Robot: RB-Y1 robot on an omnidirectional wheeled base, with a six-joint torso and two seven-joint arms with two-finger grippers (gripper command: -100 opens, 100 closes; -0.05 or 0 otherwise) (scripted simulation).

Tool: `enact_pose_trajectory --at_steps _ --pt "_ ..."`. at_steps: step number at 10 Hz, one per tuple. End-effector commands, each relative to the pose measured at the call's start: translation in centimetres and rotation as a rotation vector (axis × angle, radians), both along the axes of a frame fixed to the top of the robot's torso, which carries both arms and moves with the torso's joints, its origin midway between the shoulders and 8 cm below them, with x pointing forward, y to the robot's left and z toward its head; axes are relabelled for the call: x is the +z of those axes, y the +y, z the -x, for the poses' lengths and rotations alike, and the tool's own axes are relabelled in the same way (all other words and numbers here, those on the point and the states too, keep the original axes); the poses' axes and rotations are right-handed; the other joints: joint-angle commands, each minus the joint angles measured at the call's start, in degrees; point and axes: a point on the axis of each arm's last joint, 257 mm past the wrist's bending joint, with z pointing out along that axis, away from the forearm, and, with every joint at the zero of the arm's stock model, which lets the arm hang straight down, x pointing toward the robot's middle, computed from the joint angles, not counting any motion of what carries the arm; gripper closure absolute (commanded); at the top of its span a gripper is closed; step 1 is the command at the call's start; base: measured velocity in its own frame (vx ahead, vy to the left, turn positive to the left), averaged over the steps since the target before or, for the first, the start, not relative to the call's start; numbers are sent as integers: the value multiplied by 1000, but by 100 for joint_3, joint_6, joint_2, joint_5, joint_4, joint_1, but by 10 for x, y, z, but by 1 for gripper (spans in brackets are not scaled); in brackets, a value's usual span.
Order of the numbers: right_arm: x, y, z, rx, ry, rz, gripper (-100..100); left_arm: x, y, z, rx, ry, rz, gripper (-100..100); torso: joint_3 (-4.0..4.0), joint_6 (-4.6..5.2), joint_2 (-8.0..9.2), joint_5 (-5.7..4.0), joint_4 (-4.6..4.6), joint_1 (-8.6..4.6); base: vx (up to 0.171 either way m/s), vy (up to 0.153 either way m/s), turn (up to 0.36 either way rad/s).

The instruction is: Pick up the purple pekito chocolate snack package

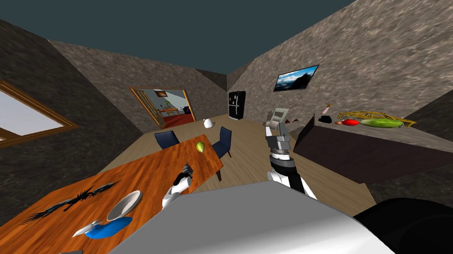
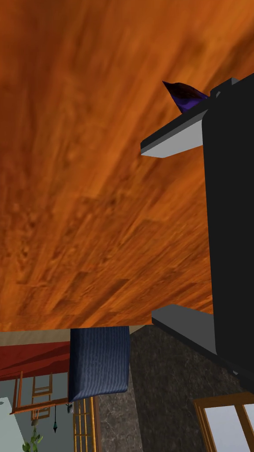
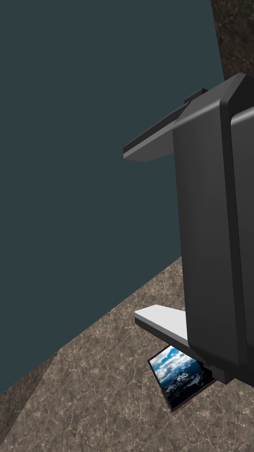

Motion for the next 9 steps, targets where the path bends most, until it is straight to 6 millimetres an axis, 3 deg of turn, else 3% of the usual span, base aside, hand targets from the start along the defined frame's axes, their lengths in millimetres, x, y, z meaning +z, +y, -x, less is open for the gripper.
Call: enact_pose_trajectory --at_steps 1,9 --pt "0 0 0 0 0 0 0 -9 0 5 6 23 10 -100 0 0 0 0 0 0 7 0 1" --pt "0 0 0 0 0 0 0 -59 5 42 100 180 135 -100 1 0 1 0 0 0 12 -1 -4"
